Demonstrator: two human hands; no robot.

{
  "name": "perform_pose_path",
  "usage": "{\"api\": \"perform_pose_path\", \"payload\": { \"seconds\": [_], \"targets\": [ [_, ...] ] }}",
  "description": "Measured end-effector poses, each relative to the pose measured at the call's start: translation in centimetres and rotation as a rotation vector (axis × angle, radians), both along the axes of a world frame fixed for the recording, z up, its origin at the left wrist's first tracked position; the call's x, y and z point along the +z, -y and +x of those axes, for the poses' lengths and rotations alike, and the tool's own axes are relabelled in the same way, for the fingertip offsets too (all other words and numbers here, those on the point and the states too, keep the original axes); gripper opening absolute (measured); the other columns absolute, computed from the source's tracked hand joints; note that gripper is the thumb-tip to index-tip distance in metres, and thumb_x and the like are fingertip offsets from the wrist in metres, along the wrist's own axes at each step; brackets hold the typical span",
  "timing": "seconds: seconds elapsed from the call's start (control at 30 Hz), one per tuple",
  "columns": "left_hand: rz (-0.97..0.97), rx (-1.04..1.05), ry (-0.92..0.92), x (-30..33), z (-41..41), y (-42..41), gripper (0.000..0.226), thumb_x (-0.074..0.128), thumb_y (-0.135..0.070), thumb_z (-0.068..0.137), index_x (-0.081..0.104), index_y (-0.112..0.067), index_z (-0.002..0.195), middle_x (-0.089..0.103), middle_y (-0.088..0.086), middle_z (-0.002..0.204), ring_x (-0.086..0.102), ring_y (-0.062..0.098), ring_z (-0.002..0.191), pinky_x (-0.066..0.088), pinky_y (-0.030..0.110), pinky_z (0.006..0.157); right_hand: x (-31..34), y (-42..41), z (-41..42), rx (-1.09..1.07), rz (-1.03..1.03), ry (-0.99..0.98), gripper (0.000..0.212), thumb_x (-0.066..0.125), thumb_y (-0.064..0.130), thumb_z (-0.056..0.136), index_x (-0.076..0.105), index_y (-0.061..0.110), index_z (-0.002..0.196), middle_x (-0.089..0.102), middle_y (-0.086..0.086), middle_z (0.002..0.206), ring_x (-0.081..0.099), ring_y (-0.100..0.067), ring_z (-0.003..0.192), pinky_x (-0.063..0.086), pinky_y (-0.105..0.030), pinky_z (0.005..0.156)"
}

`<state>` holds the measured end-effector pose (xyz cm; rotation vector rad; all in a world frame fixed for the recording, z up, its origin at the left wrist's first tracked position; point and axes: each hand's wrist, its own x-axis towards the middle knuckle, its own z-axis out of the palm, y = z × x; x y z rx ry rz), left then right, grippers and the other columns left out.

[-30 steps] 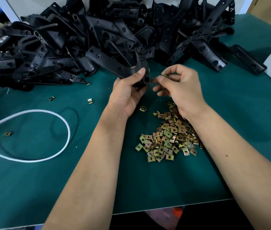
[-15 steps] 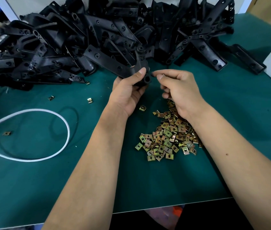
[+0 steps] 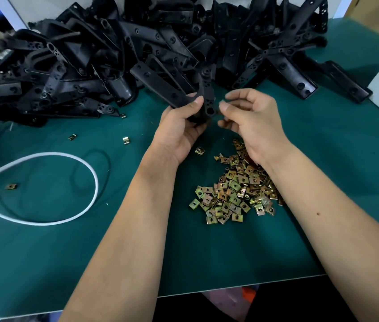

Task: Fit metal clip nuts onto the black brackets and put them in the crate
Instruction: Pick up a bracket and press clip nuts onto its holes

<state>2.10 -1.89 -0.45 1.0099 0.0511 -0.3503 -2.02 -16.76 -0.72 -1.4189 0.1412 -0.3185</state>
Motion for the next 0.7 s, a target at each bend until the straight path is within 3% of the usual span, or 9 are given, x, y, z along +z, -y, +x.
{"api": "perform_pose_path", "payload": {
  "seconds": [0.1,0.23,0.4,0.7],
  "targets": [
    [0.019,-0.019,0.025,-0.10,0.07,-0.09,0.034,0.062,-0.004,0.097,0.060,-0.007,0.130,0.073,0.011,0.114,0.070,0.023,0.101,0.059,0.032,0.080,0.02,-0.19,-0.21,0.002,0.013,0.003,0.007,0.074,-0.002,0.090,0.075,0.004,0.093,0.070,-0.001,0.074,0.064,-0.010,0.067,0.061,-0.032,0.071],
    [0.051,-0.040,0.047,-0.17,0.02,-0.13,0.044,0.062,-0.003,0.097,0.054,0.000,0.140,0.071,0.014,0.118,0.068,0.025,0.104,0.059,0.034,0.085,0.11,-0.20,-0.27,0.010,0.052,-0.004,0.010,0.072,-0.003,0.092,0.078,0.004,0.095,0.067,-0.006,0.078,0.062,-0.012,0.066,0.061,-0.032,0.069],
    [0.042,-0.052,0.055,-0.22,0.07,-0.20,0.041,0.060,-0.002,0.097,0.056,-0.003,0.138,0.073,0.011,0.111,0.070,0.021,0.096,0.059,0.031,0.077,0.06,-0.13,-0.15,0.007,0.089,-0.019,0.008,0.073,-0.002,0.091,0.077,0.002,0.096,0.068,-0.003,0.075,0.062,-0.011,0.064,0.061,-0.031,0.067],
    [-0.019,-0.043,0.053,-0.30,0.27,-0.14,0.022,0.060,0.000,0.097,0.062,-0.010,0.116,0.075,0.009,0.103,0.073,0.019,0.089,0.058,0.029,0.071,0.09,-0.07,-0.10,-0.003,0.146,-0.050,0.009,0.072,-0.003,0.091,0.076,-0.002,0.099,0.070,-0.005,0.077,0.060,-0.011,0.065,0.060,-0.030,0.066]
  ]
}}
